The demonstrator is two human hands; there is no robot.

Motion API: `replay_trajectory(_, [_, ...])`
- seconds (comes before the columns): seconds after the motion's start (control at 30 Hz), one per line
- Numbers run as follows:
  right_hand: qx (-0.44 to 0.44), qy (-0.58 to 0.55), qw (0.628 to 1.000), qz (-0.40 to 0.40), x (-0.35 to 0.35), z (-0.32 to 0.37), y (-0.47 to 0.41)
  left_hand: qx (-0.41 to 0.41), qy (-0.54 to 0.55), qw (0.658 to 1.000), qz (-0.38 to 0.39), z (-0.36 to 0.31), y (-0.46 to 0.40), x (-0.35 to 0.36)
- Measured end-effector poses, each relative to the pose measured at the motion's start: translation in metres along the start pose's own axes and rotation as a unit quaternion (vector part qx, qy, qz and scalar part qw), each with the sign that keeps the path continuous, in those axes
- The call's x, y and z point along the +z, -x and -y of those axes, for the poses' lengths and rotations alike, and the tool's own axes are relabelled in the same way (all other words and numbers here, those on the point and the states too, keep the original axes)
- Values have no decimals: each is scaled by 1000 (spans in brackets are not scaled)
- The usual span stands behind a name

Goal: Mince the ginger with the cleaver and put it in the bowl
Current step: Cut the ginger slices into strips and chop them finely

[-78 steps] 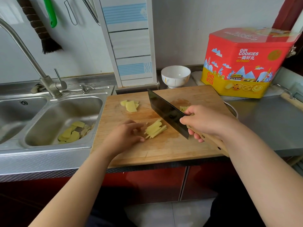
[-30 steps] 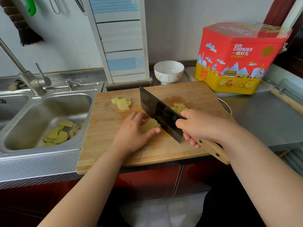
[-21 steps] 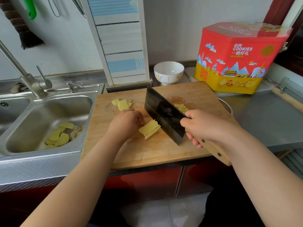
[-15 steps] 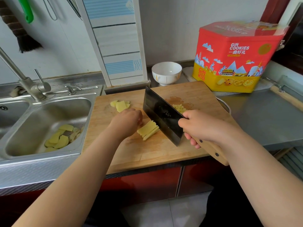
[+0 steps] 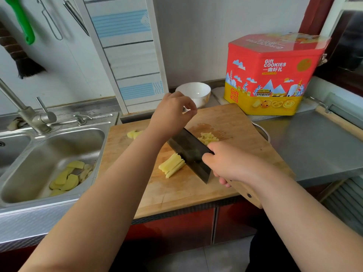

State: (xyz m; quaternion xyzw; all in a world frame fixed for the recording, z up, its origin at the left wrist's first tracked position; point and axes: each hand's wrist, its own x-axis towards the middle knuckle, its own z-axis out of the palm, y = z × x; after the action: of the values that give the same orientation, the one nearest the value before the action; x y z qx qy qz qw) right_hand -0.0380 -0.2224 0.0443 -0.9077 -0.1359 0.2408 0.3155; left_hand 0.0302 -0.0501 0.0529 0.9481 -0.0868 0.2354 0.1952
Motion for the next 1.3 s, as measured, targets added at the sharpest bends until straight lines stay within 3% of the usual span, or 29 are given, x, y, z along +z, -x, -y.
replay_trajectory(0.47, [-5,34,999,-5,3,5,3,2,34,999,3,4,9,2])
replay_trajectory(0.67, [-6,60,998,-4,2,4,3,-52,157,975,-148,13,59,-11])
replay_trajectory(0.87, [0,72,997,-10,2,10,4,-73,162,982,62,50,132,26])
replay_trajectory(1.07, [-11,74,996,-43,2,13,7,-2,48,998,50,48,131,34])
replay_trajectory(1.3, [-32,124,988,-85,-6,22,12,15,55,995,76,47,123,33])
